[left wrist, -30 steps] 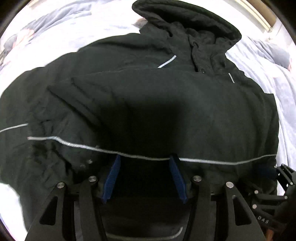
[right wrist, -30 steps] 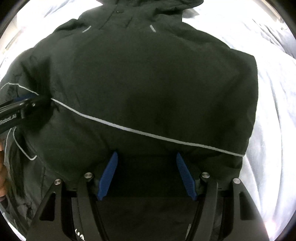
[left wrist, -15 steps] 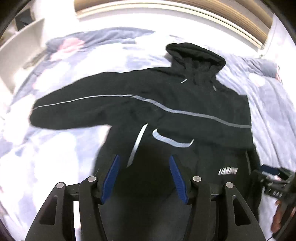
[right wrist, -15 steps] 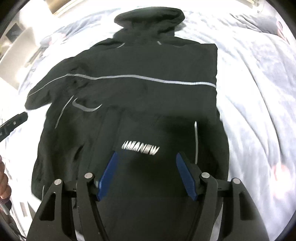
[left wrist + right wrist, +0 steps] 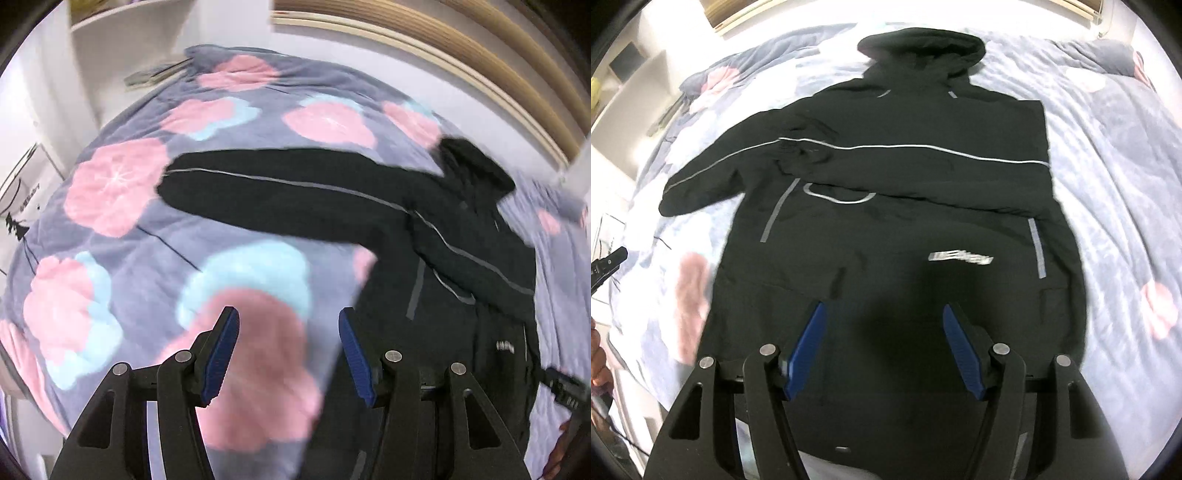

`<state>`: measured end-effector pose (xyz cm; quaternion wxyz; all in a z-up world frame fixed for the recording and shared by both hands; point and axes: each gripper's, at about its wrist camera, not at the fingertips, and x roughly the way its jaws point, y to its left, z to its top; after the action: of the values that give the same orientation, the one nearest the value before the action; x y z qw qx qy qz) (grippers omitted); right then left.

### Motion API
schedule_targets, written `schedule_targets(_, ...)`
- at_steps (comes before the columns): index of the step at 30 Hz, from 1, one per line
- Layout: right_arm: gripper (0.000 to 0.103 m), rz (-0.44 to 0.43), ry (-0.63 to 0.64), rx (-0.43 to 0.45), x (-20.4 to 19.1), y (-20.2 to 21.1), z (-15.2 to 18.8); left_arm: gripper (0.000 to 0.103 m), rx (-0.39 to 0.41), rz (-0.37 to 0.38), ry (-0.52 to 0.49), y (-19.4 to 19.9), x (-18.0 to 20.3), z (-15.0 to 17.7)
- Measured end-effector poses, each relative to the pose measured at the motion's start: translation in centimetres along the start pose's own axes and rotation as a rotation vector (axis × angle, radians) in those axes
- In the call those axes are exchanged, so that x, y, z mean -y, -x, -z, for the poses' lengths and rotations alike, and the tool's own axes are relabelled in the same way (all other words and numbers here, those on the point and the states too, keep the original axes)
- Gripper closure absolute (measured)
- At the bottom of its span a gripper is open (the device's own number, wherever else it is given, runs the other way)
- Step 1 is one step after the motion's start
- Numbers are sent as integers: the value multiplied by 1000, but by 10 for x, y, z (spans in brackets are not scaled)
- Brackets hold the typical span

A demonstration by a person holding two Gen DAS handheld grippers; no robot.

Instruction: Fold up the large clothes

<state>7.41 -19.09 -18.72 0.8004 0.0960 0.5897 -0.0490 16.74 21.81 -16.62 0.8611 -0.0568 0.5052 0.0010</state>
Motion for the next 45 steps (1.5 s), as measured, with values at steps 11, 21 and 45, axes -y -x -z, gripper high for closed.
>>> schedule_targets(11,35,72,-35,-92,-88,-40,2,45,-3,29,246,-100,-173,-104)
schedule_targets(21,35,142,-4,-181,-119,-77,-15,45,-94,128,359,-247,-241,-160)
schedule_targets(45,35,94,45,-179,-137,-79,-18,79,161,300,192,-147,-191,-166)
